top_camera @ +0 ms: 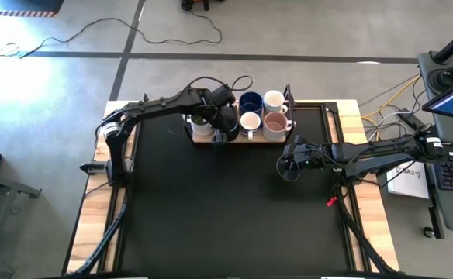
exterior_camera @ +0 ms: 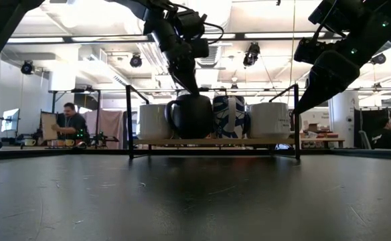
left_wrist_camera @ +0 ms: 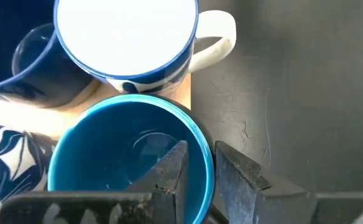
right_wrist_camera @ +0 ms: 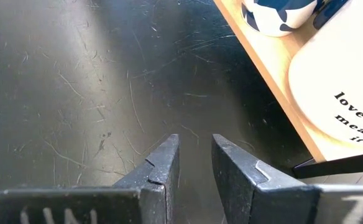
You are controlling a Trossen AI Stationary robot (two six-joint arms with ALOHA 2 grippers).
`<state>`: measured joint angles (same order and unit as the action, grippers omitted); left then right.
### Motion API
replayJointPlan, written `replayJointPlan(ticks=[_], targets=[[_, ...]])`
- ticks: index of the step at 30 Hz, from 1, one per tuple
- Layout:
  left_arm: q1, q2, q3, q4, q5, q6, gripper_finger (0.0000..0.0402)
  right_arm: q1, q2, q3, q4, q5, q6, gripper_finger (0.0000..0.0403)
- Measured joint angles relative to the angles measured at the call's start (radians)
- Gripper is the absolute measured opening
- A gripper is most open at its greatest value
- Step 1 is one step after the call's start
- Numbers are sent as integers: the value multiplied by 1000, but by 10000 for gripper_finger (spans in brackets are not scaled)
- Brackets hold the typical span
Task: Place coffee mugs
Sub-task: Put the black mug on the shelf aligned with the other the blue mug
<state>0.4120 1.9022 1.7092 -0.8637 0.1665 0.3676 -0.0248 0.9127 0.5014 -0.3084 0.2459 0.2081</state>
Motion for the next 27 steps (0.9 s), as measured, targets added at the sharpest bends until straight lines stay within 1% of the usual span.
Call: replayJointPlan(ticks=[3,7,12,22,27], targets=[[1,0,14,-10,-2,-5,62,0,0,0,0,0,0,84],[1,-1,37,-11,-30,-10,62,0,0,0,0,0,0,84],[-4,-1,63,-37,-27,-14,62,0,0,0,0,0,0,84],[-101,-5,64,-65,-8,-18,62,0,0,0,0,0,0,84],[-128,-4,51,-80,-8,-29,62,0,0,0,0,0,0,84]])
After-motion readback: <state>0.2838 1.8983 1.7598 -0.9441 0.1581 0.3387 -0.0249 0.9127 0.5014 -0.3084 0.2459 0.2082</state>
